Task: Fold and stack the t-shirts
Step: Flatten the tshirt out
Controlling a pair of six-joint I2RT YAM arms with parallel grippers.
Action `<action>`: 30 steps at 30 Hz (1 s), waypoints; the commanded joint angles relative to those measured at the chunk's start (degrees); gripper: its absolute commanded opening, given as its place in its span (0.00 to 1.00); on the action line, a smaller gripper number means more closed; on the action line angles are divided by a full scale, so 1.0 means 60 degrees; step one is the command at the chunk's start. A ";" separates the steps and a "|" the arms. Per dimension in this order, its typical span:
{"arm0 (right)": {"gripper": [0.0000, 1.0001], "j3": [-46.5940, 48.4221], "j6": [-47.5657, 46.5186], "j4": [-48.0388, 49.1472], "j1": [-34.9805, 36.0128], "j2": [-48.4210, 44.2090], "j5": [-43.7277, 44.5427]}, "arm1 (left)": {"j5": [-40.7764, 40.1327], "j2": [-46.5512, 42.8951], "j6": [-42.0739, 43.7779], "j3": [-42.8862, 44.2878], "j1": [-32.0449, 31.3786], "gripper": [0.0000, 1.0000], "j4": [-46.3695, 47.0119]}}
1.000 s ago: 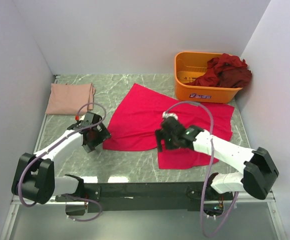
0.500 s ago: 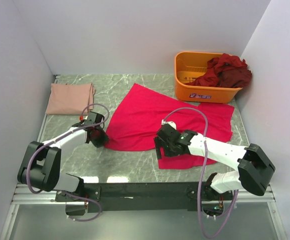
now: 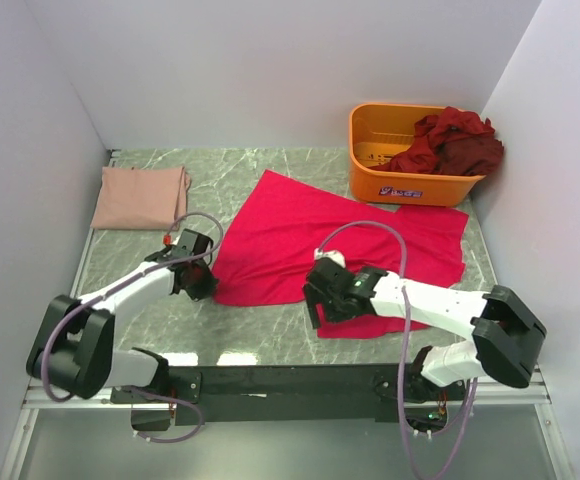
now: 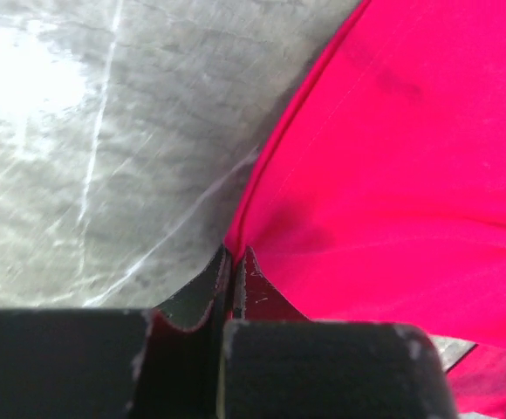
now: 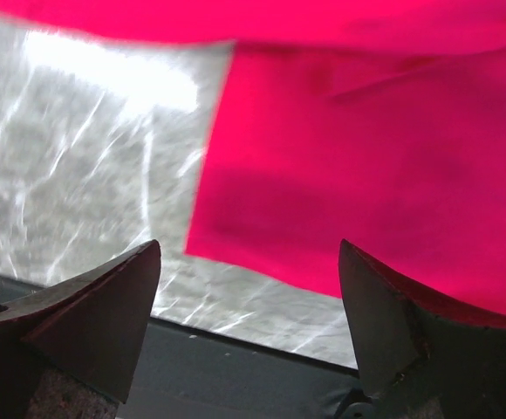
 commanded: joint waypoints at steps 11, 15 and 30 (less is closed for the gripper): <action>0.60 0.0119 0.0935 0.0080 0.0771 0.1940 0.0488 | -0.0555 -0.0946 -0.0002 0.0448 -0.0042 0.01 -0.0751; 0.20 0.0323 0.1360 -0.0768 0.0625 0.1825 0.1786 | -0.0424 -0.0902 -0.0061 0.0900 -0.0042 0.01 -0.0502; 0.00 0.4290 -0.2635 0.0620 -0.6121 -0.2410 0.1971 | -0.1461 0.2258 0.0627 0.8200 0.0807 0.01 -0.1699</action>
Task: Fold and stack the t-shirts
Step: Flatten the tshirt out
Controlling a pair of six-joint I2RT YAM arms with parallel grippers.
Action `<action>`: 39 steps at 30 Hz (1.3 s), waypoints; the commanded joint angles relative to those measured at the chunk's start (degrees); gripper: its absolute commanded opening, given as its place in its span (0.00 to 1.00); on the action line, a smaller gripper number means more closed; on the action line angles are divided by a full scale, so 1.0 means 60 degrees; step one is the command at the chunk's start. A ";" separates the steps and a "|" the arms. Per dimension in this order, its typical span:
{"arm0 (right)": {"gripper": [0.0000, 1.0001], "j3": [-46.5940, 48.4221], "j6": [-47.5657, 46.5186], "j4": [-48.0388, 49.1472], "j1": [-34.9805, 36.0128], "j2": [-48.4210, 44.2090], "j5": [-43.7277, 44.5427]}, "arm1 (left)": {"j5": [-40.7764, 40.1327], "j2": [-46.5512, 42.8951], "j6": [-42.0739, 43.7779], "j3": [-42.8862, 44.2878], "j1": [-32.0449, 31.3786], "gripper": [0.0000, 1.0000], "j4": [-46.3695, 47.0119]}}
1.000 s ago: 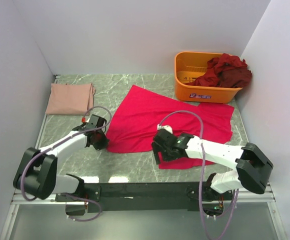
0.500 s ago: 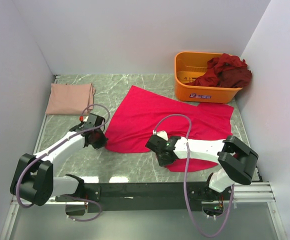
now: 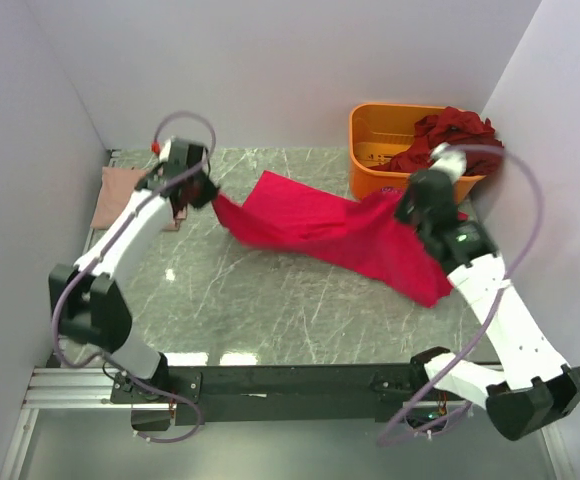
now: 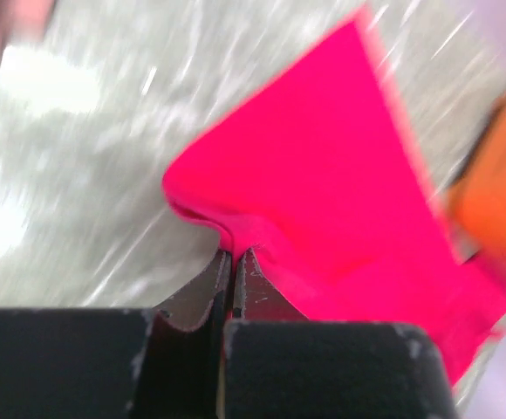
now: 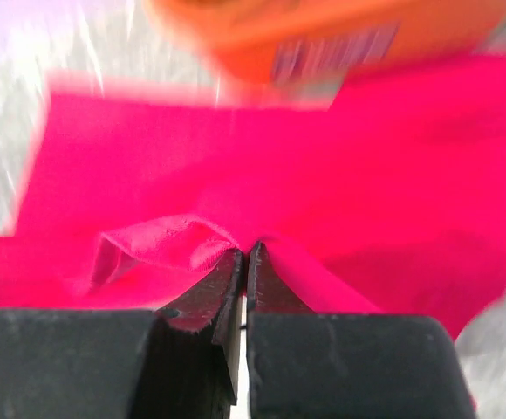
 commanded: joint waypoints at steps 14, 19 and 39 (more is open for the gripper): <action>0.00 0.7643 -0.4312 -0.0716 -0.2156 0.0095 -0.1456 | -0.1434 -0.1864 0.1438 0.6160 0.0280 0.01 -0.1012; 0.00 0.9088 -0.4548 -0.1155 -0.2170 -0.0872 -0.3256 | -0.1332 -0.3666 0.1658 0.6658 0.0280 0.01 -0.1262; 0.00 0.8370 -0.5382 0.0731 -0.2156 -0.1300 -0.3118 | -0.1594 -0.4665 0.1878 0.6429 0.0280 0.01 -0.1514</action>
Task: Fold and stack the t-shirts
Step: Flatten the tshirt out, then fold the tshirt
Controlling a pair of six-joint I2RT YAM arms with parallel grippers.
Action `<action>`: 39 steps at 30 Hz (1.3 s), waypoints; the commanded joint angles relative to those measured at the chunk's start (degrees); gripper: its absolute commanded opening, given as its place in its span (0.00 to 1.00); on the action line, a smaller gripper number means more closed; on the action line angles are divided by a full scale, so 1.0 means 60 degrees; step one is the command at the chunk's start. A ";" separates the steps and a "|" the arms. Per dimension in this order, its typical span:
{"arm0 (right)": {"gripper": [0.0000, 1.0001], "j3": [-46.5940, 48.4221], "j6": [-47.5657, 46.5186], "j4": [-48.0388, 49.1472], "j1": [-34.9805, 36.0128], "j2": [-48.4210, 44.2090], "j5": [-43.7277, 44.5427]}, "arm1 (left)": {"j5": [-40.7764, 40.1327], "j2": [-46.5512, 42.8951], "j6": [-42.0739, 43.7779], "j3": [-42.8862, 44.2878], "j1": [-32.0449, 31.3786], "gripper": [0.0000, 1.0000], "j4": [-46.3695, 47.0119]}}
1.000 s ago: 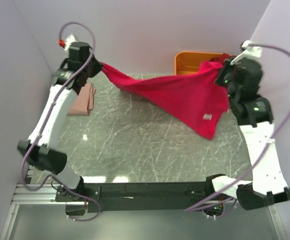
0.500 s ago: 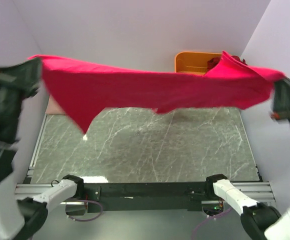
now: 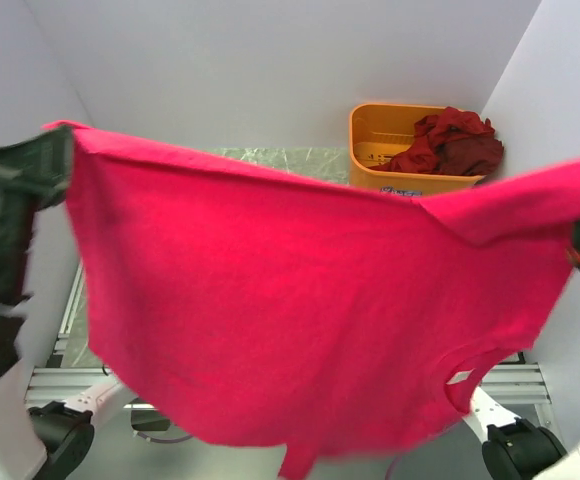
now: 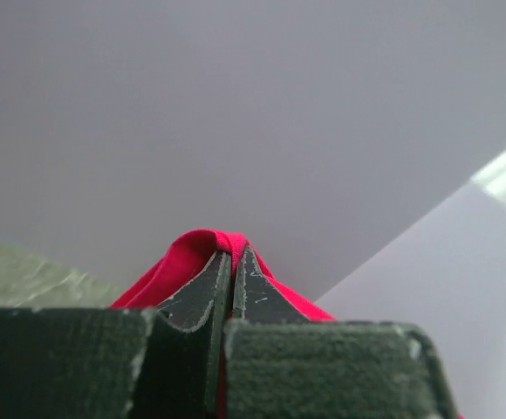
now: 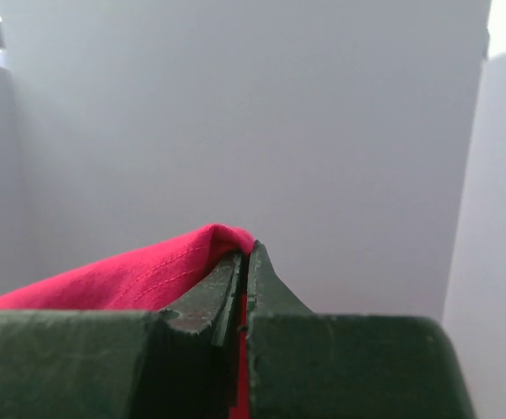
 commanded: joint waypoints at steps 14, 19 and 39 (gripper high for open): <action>0.00 -0.9701 0.0772 0.4997 -0.0047 0.3516 0.1258 | 0.0064 0.5811 -0.0626 -0.7345 0.1128 0.01 0.3221; 0.00 -0.8988 0.0978 0.4811 -0.0047 0.6460 0.1200 | 0.1017 0.8630 -0.0670 -0.6176 0.1614 0.01 0.3384; 0.00 -1.0725 0.1342 0.3507 0.0567 0.4271 0.0980 | 0.1311 0.7947 -0.0669 -0.7242 0.1863 0.01 0.3927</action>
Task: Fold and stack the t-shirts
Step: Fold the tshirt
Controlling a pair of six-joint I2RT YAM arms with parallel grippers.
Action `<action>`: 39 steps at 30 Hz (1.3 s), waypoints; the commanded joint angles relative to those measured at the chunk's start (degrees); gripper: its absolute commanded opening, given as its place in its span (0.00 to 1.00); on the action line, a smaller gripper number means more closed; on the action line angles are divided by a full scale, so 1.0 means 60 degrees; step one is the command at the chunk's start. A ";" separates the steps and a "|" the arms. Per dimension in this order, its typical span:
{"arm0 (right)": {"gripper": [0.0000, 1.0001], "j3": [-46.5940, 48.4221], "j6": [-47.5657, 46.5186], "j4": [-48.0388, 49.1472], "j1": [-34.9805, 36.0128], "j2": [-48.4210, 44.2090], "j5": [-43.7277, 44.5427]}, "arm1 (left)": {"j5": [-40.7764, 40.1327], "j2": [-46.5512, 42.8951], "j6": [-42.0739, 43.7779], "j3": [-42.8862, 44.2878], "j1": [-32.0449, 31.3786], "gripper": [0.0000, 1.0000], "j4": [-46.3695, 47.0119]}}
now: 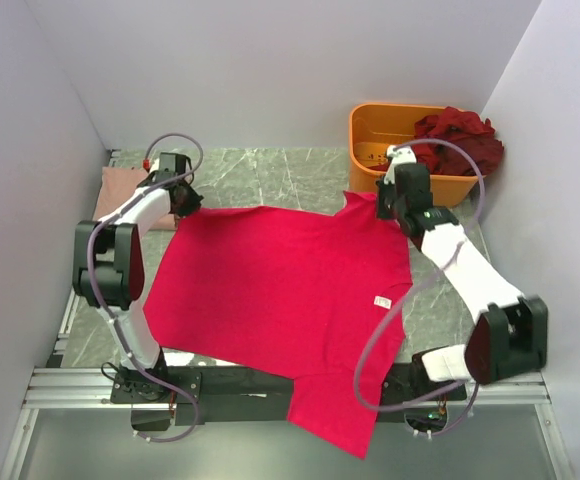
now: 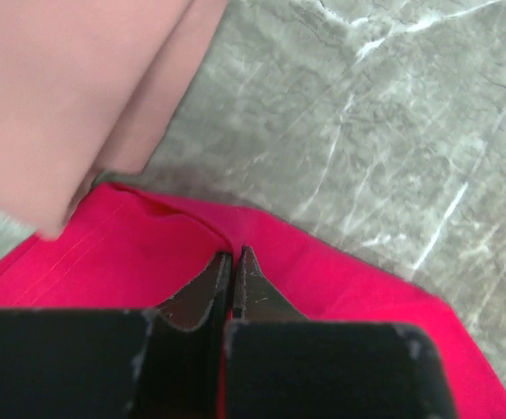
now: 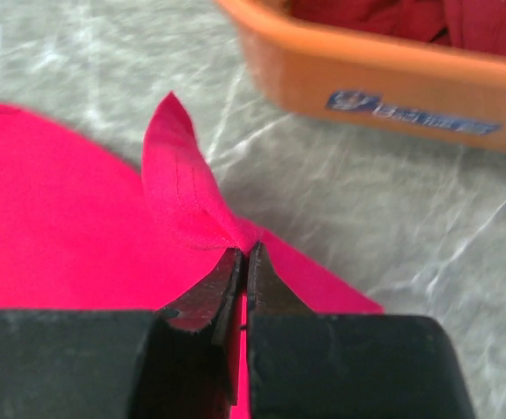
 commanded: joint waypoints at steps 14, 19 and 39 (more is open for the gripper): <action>0.00 -0.2900 0.2603 -0.3201 0.2550 -0.4334 0.1462 | -0.0235 -0.3330 -0.0881 -0.3261 0.0550 0.01 -0.0269; 0.00 -0.3458 0.3877 -0.3683 0.2888 -0.5391 0.0540 | -0.0381 -0.4018 -0.0911 -0.3950 0.1031 0.01 -0.0430; 0.04 -0.3399 0.4846 -0.5341 0.3005 -0.6051 0.0659 | 0.0205 -0.3683 -0.0412 -0.2750 0.1634 0.01 -0.1382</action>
